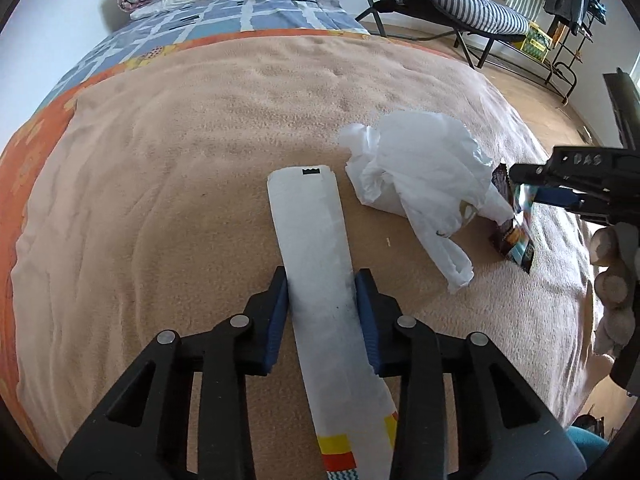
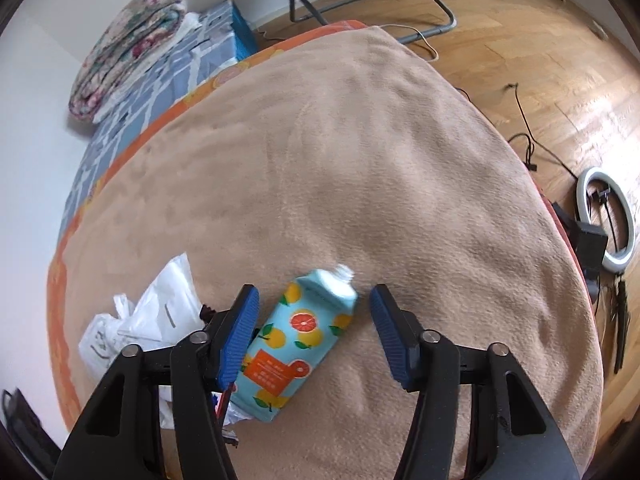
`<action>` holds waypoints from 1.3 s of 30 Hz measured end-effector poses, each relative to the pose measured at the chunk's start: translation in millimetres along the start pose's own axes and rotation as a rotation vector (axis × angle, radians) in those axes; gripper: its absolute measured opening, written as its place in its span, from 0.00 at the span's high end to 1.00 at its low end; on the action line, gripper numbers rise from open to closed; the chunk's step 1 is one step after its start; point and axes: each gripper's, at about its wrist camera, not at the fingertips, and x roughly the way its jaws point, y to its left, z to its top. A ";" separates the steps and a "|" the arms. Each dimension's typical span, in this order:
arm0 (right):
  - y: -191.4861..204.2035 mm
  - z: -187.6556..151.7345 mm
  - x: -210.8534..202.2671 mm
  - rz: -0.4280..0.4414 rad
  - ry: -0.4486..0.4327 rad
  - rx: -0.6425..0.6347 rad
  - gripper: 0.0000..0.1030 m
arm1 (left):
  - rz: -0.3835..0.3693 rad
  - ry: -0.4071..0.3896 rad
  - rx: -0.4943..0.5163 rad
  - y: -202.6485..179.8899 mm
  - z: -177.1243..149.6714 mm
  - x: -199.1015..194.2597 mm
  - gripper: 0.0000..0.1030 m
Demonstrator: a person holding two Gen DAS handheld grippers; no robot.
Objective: Collect trash
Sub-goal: 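Grasp the white plastic sleeve with the left tool while the right tool grasps the juice carton, then lift the sleeve and juice carton and carry both toward the blue basket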
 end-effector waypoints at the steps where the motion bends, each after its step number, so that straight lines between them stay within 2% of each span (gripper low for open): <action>1: 3.1 -0.9 1.1 -0.008 0.000 -0.017 0.63 | -0.001 0.000 0.002 0.5 -0.5 -0.7 0.69; 7: 5.0 -2.8 -11.1 -0.015 -0.048 -0.067 0.64 | -0.020 -0.003 -0.009 6.3 -3.9 -8.7 0.70; 14: 2.3 -2.1 -46.0 -0.019 -0.156 -0.088 0.65 | -0.041 -0.034 -0.010 12.8 -8.4 -29.6 0.71; 27: 33.8 -19.3 -97.1 -0.053 -0.326 -0.245 0.65 | -0.077 -0.087 -0.028 21.7 -14.9 -69.1 0.71; 39: 46.3 -43.5 -127.6 -0.007 -0.355 -0.301 0.65 | -0.112 -0.109 -0.008 21.3 -33.1 -99.2 0.71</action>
